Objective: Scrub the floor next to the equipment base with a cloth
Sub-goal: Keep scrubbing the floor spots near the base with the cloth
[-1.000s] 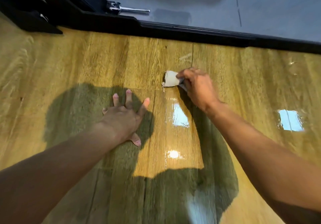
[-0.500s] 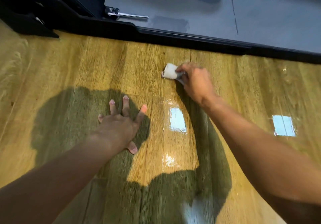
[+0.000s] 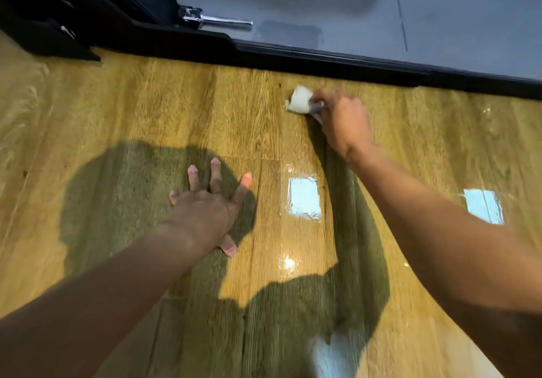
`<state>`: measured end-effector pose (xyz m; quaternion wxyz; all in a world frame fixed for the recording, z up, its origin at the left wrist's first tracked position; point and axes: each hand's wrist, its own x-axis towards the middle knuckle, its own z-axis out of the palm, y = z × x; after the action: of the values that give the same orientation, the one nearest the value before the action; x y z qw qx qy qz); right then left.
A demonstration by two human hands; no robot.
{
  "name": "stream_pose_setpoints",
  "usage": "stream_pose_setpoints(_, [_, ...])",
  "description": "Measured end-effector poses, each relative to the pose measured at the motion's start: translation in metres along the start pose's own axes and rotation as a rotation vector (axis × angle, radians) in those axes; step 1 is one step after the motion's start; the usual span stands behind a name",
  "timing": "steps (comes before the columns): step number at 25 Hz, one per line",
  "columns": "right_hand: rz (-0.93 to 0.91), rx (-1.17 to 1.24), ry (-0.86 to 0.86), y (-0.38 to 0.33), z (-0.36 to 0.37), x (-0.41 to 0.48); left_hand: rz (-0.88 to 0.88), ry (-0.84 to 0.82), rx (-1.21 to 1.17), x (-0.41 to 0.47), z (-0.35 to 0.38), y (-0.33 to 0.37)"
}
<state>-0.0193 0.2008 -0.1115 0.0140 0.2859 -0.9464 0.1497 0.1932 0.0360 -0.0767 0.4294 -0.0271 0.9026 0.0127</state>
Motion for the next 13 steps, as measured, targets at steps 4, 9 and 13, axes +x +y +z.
stream_pose_setpoints(4, [-0.092, -0.028, -0.072, 0.01, -0.015, 0.003, 0.005, 0.027, -0.009, 0.002, 0.003, -0.003])
stream_pose_setpoints(9, [0.048, 0.023, -0.108, -0.004, -0.018, -0.015, -0.008, 0.034, -0.018, -0.002, 0.0, -0.001])
stream_pose_setpoints(13, [-0.16, 0.128, -0.206, -0.026, -0.027, -0.135, -0.023, 0.043, -0.044, -0.001, 0.002, -0.002])
